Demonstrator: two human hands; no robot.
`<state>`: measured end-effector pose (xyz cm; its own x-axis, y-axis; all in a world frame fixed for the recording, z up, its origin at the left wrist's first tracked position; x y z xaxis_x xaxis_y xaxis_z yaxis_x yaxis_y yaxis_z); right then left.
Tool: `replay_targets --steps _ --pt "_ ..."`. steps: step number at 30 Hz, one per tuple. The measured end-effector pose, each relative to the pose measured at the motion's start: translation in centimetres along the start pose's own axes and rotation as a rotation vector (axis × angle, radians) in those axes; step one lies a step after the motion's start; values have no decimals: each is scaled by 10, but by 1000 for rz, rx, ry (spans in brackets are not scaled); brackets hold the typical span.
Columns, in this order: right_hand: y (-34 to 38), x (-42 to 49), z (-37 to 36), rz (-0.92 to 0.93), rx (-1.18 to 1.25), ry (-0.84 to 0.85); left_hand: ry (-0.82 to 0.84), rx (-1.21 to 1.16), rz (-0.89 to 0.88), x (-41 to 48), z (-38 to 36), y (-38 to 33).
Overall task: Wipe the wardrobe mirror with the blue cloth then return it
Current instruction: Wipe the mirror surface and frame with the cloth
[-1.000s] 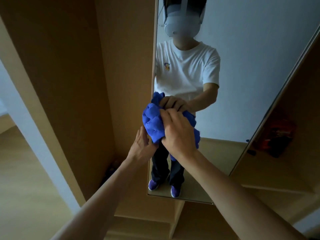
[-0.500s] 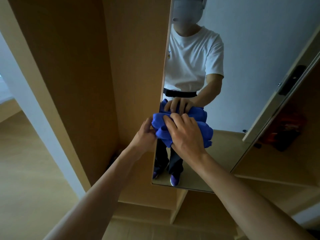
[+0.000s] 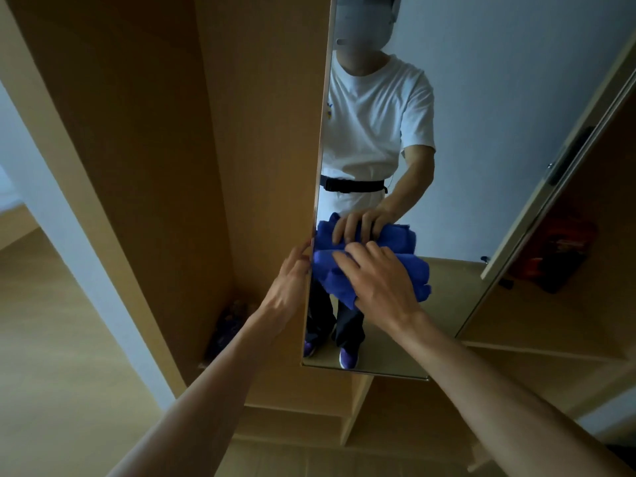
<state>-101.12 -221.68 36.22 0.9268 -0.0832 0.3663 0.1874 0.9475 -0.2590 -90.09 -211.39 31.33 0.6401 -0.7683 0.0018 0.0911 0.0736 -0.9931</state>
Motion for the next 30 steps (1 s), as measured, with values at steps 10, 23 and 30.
replay_targets --steps 10,23,30 --pt "-51 3 43 -53 4 -185 -28 73 5 -9 -19 11" --pt "-19 -18 -13 -21 -36 92 -86 32 -30 -7 -30 8" --pt "-54 -26 22 -100 0 -6 -128 156 43 -2 -38 20"
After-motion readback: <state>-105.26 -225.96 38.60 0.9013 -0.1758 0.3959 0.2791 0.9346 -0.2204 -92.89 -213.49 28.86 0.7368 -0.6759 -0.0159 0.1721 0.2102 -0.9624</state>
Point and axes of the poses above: each hand's wrist, its own x-axis towards the middle knuckle, its own z-axis out of the back of the hand, y = z × x, the point moved 5 cm from there along x, towards the middle knuckle, and after that the axes turned 7 degrees about y, right-handed, at the moved point
